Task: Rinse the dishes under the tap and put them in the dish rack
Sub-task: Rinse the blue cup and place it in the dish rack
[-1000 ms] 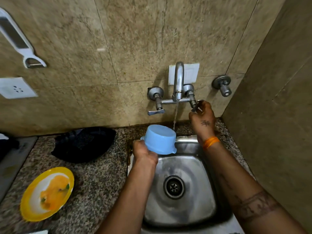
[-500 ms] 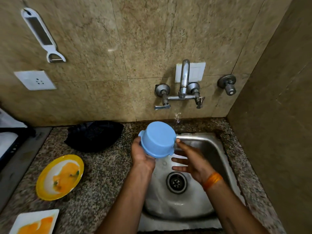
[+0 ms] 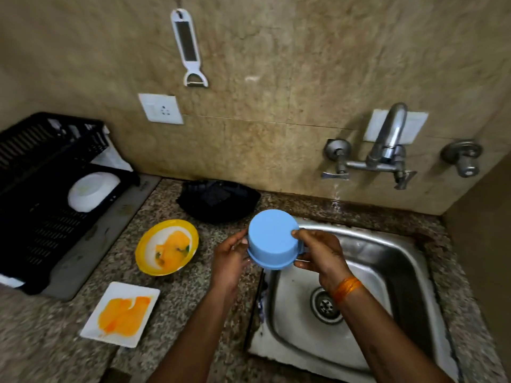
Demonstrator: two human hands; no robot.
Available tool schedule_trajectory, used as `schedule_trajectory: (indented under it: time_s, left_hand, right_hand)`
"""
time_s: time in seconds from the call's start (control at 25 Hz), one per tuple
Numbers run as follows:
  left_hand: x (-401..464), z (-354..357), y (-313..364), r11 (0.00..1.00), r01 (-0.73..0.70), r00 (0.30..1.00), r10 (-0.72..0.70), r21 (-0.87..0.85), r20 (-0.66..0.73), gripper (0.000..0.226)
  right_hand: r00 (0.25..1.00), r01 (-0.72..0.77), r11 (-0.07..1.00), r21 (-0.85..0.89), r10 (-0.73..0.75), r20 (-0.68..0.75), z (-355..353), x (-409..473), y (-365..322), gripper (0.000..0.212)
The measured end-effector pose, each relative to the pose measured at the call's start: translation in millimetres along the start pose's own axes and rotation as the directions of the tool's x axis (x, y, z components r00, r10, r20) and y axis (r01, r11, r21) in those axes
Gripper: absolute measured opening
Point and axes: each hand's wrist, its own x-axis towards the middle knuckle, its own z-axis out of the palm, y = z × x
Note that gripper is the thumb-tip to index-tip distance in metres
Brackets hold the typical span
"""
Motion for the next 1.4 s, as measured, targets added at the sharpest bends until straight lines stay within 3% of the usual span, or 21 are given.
schedule_trajectory:
  time_s: [0.24, 0.32, 0.48, 0.6, 0.76, 0.92, 1.08, 1.28, 1.4]
  left_hand:
    - [18, -118, 17, 0.972, -0.091, 0.988, 0.116, 0.219, -0.104, 0.041]
    - [24, -160, 21, 0.954, -0.110, 0.964, 0.170, 0.279, -0.202, 0.049]
    - [45, -243, 35, 0.904, -0.139, 0.833, 0.327, 0.403, -0.447, 0.048]
    - [75, -299, 51, 0.881, -0.092, 0.744, 0.371, 0.465, -0.556, 0.049]
    - [118, -358, 68, 0.906, -0.048, 0.712, 0.327, 0.422, -0.622, 0.056]
    - [156, -414, 82, 0.927, 0.018, 0.643, 0.277, 0.375, -0.714, 0.053]
    - [186, -453, 88, 0.919, 0.077, 0.644, 0.251, 0.387, -0.723, 0.049]
    - [217, -482, 92, 0.952, 0.185, 0.646, 0.071, 0.246, -0.760, 0.044]
    - [219, -481, 89, 0.968, 0.164, 0.676, 0.030, 0.190, -0.736, 0.051]
  right_hand:
    - [0.987, 0.070, 0.989, -0.132, -0.050, 0.152, 128, 23, 26, 0.012]
    - [0.977, 0.096, 0.982, -0.163, -0.062, 0.203, 183, 29, 38, 0.015]
    - [0.910, 0.226, 0.952, -0.205, -0.131, 0.394, 307, 40, 62, 0.003]
    - [0.815, 0.359, 0.907, -0.220, -0.190, 0.547, 393, 46, 74, 0.023]
    - [0.729, 0.508, 0.808, -0.299, -0.219, 0.649, 490, 67, 85, 0.023]
    - [0.693, 0.524, 0.792, -0.314, -0.182, 0.697, 565, 81, 104, 0.023]
    - [0.658, 0.556, 0.769, -0.314, -0.176, 0.733, 625, 87, 116, 0.021]
    - [0.685, 0.477, 0.775, -0.414, -0.032, 0.728, 664, 102, 129, 0.012]
    - [0.656, 0.484, 0.756, -0.440, 0.019, 0.754, 667, 100, 138, 0.025]
